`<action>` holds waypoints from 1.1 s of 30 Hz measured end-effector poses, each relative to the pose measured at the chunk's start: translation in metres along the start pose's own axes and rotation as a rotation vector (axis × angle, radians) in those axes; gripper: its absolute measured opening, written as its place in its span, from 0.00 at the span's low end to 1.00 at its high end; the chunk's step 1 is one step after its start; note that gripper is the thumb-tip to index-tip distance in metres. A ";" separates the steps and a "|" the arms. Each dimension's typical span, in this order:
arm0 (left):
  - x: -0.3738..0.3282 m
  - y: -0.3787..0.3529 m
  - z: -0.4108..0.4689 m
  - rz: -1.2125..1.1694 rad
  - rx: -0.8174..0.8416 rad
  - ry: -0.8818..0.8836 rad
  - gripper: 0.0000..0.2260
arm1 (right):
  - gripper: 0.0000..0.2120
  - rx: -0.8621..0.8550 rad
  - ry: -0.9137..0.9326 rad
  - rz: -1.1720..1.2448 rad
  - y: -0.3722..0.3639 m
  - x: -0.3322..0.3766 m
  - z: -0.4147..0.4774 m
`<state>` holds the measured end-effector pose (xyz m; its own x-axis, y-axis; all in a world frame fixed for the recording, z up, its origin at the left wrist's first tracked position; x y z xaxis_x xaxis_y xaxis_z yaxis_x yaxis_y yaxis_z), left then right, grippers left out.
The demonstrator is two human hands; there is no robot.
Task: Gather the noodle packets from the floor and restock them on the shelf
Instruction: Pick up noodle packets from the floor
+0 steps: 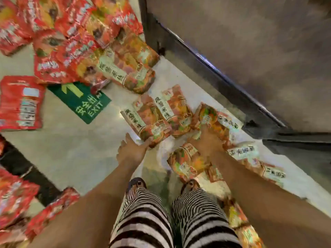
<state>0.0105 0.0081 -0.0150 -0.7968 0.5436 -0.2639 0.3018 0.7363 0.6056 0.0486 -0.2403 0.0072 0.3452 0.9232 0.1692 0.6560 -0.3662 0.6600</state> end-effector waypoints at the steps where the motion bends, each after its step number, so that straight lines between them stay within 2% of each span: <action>1: 0.005 -0.016 0.021 -0.061 -0.011 -0.003 0.50 | 0.47 -0.056 0.047 0.056 -0.009 0.002 0.025; 3: 0.011 -0.042 0.067 -0.182 -0.037 0.033 0.53 | 0.55 -0.112 0.072 0.037 -0.026 0.001 0.079; 4: 0.013 -0.054 0.090 -0.244 -0.042 0.060 0.54 | 0.56 -0.112 0.073 0.011 -0.032 0.001 0.105; 7: 0.020 -0.083 0.145 -0.424 -0.099 0.080 0.54 | 0.48 -0.153 0.120 -0.014 -0.047 0.004 0.175; 9: 0.017 -0.094 0.165 -0.492 -0.172 0.091 0.50 | 0.48 -0.208 0.132 -0.050 -0.045 0.007 0.207; 11: 0.018 -0.106 0.184 -0.536 -0.258 0.093 0.48 | 0.50 -0.189 0.112 -0.063 -0.043 0.009 0.235; 14: 0.018 -0.120 0.198 -0.640 -0.305 0.069 0.49 | 0.51 -0.089 0.046 -0.031 -0.048 0.013 0.261; 18: 0.016 -0.125 0.202 -0.741 -0.308 0.053 0.51 | 0.49 -0.085 -0.027 0.067 -0.060 0.016 0.267; 20: 0.016 -0.125 0.202 -0.784 -0.321 0.036 0.49 | 0.49 -0.077 -0.060 0.121 -0.064 0.015 0.269; 23: 0.020 -0.128 0.207 -0.894 -0.301 0.039 0.43 | 0.54 -0.033 -0.059 0.256 -0.068 0.014 0.274; 24: 0.021 -0.128 0.209 -0.934 -0.270 0.049 0.40 | 0.48 -0.011 -0.042 0.311 -0.070 0.013 0.276; 26: 0.023 -0.127 0.213 -0.992 -0.180 0.035 0.26 | 0.23 0.045 0.012 0.401 -0.074 0.015 0.270; 27: 0.025 -0.124 0.214 -1.022 -0.132 0.019 0.19 | 0.14 0.056 0.047 0.439 -0.076 0.016 0.267; 29: 0.029 -0.111 0.210 -1.040 -0.073 0.015 0.15 | 0.09 0.059 0.097 0.518 -0.075 0.021 0.251; 33: 0.045 -0.046 0.165 -0.878 -0.126 0.045 0.19 | 0.08 -0.050 0.028 0.556 -0.049 0.036 0.196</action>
<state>0.0468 0.0654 -0.1789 -0.7342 -0.2150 -0.6440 -0.4858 0.8290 0.2771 0.1601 -0.2121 -0.1627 0.6115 0.5958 0.5206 0.3476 -0.7934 0.4997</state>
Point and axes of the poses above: each hand's wrist, its own z-axis towards the middle knuckle, its own y-axis out of the back of the hand, x = y × z, the point moved 2 cm from there along z, towards the middle knuckle, and after that the axes turned 8 degrees about -z, right-handed, at the moved point
